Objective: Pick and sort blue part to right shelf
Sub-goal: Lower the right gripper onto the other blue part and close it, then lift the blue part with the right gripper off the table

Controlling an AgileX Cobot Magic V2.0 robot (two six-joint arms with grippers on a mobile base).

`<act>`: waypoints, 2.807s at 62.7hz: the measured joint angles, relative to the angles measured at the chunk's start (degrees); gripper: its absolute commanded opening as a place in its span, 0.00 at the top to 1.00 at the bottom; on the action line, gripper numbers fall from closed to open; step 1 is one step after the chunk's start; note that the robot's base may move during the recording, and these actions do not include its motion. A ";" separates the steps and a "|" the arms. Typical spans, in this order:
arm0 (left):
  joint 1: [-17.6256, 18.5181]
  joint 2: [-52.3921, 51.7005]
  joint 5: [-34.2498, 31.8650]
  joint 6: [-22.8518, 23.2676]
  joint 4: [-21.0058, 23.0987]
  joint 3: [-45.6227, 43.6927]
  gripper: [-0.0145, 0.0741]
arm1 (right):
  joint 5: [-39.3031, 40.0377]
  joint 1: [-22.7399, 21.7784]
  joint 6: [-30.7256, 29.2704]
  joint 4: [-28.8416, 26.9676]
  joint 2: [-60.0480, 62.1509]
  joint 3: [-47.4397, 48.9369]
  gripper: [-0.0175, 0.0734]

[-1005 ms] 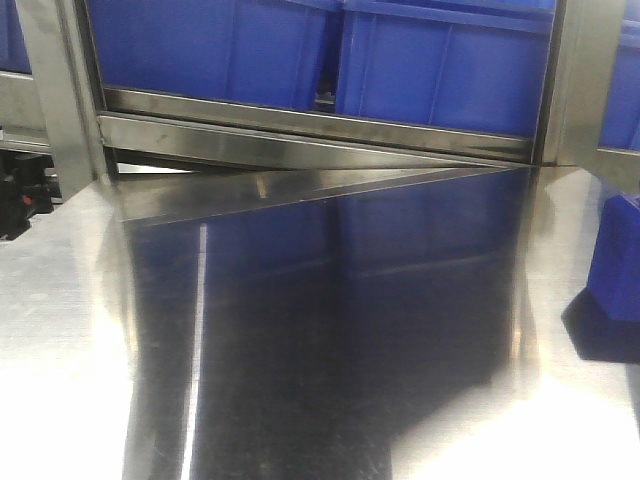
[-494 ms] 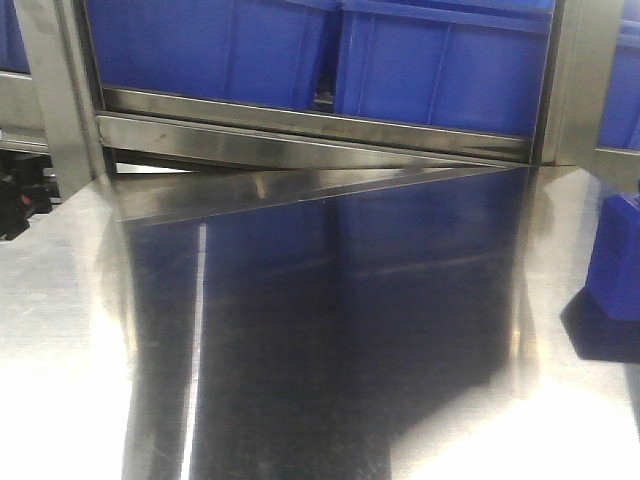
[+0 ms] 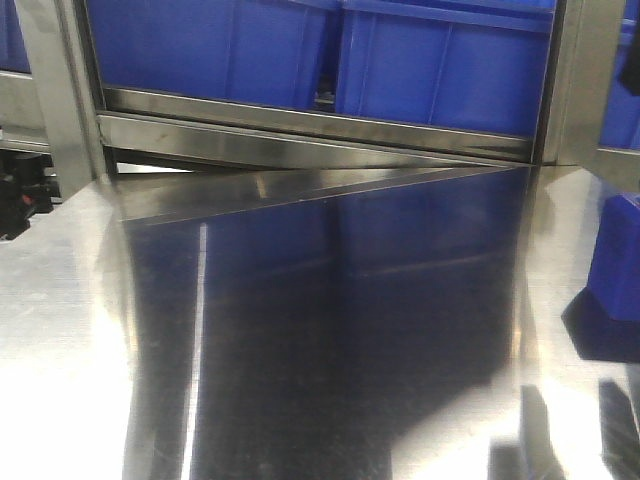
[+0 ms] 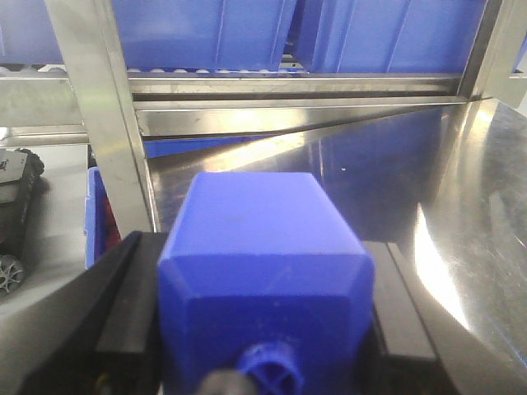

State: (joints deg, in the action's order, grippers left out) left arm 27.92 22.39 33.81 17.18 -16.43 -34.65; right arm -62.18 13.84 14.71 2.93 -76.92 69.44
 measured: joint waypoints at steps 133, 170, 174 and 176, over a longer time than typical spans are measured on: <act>0.00 -14.31 11.85 -8.92 0.77 1.24 0.50 | 15.13 0.37 2.25 1.93 20.60 -19.99 0.48; 0.00 -22.78 13.61 -12.68 7.25 5.97 0.50 | 18.24 0.37 -11.01 2.18 62.50 -38.56 0.48; 0.00 -22.78 13.91 -12.79 7.25 5.97 0.50 | 17.73 0.37 -11.39 2.28 67.77 -38.78 0.48; 0.00 -22.78 14.08 -12.78 7.28 5.97 0.50 | 17.73 0.37 -11.37 2.28 69.72 -38.78 0.48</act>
State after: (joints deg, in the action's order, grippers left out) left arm 27.92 -0.39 47.89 4.39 -9.16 -28.68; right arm -44.45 14.21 3.34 5.21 -7.20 30.65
